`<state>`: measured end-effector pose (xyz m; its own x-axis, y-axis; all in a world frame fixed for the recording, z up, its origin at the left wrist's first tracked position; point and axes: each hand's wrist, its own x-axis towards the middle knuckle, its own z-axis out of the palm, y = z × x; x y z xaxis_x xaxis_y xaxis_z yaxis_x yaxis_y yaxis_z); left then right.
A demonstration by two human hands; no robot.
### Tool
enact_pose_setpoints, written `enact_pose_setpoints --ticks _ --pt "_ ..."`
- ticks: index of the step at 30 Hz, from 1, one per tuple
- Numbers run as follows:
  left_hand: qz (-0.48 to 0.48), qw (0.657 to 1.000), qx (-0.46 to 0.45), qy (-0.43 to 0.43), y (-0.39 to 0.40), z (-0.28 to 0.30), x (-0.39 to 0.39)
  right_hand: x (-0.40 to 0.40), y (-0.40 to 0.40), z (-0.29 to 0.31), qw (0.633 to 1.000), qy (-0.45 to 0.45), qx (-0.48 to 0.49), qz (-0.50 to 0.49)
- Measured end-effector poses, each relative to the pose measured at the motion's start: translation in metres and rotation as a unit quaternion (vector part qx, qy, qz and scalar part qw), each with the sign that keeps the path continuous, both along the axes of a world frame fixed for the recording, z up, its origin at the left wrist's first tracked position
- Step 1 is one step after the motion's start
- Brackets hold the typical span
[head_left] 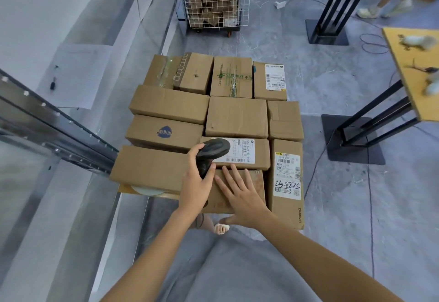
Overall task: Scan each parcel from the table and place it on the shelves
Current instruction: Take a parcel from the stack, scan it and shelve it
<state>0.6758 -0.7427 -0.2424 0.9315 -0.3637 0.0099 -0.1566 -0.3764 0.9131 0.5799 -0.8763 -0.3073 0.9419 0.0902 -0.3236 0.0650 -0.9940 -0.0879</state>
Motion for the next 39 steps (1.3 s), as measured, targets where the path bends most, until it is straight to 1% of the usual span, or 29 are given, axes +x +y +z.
enact_pose_setpoints --ticks 2,5,8,12,20,23,26,31,33,39 --pt "-0.003 1.0 -0.002 0.001 0.001 -0.002 0.001 0.0 0.003 0.0 1.0 -0.002 -0.022 -0.004" --pt "-0.002 1.0 -0.008 0.0 0.001 -0.005 0.002 -0.001 0.008 0.001 0.999 0.006 -0.031 -0.006" --pt "0.016 1.0 -0.019 -0.003 0.002 -0.005 0.003 -0.004 0.017 0.001 1.0 0.019 -0.014 0.0" --pt "0.053 0.998 -0.045 -0.008 0.006 0.001 0.007 0.002 0.026 0.007 0.999 0.027 0.015 -0.017" --pt "0.118 0.986 -0.114 -0.017 0.03 0.019 0.022 0.01 0.028 0.005 0.999 0.02 0.014 -0.027" --pt "0.14 0.981 -0.127 -0.032 0.04 0.025 0.027 0.009 0.029 0.01 0.999 0.014 0.033 -0.034" --pt "0.17 0.976 -0.127 -0.045 0.052 0.031 0.032 0.001 0.033 0.022 0.993 -0.013 0.089 -0.079" --pt "0.234 0.959 -0.155 -0.027 0.061 0.046 0.042 -0.015 0.04 0.047 0.971 -0.096 0.161 -0.149" --pt "0.23 0.959 -0.163 -0.027 0.063 0.052 0.043 -0.014 0.038 0.061 0.965 -0.119 0.161 -0.169" --pt "0.183 0.96 -0.212 -0.014 0.061 0.066 0.043 0.004 0.024 0.101 0.95 -0.127 0.186 -0.216"
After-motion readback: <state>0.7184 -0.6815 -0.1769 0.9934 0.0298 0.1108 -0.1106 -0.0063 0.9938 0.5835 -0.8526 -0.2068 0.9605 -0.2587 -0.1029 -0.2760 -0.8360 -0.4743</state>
